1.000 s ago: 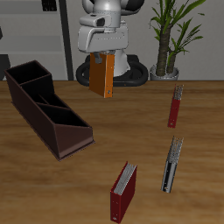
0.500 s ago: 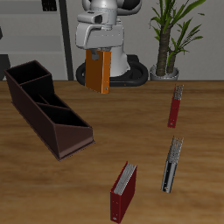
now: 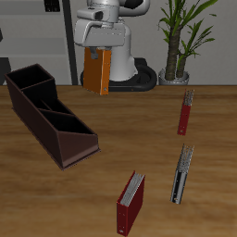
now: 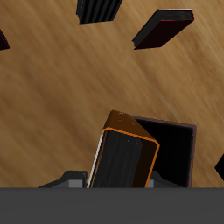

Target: Place the orange book into the right desk caddy's left compartment

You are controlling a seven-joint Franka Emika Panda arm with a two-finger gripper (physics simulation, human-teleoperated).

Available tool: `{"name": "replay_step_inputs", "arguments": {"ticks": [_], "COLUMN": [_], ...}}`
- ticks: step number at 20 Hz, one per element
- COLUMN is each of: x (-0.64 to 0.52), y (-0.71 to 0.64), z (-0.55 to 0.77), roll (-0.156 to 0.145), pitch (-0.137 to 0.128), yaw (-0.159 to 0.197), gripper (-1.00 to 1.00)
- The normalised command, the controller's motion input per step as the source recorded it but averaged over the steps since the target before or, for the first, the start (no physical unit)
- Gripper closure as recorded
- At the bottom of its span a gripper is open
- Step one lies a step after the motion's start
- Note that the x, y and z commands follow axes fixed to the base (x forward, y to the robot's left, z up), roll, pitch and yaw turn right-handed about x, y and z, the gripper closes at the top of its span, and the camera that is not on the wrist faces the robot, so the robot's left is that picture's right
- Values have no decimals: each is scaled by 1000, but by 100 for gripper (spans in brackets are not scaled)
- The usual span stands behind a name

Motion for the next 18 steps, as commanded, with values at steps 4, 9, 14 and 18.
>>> {"name": "replay_step_inputs", "arguments": {"ticks": [4, 9, 14, 18], "x": [-100, -115, -21, 55], "y": [-179, -204, -148, -165], "z": [32, 80, 21, 168], "roll": [-42, -44, -36, -46], "pitch": [5, -19, -1, -33], "yaw": [-27, -26, -22, -29], "gripper": [100, 100, 100, 100]}}
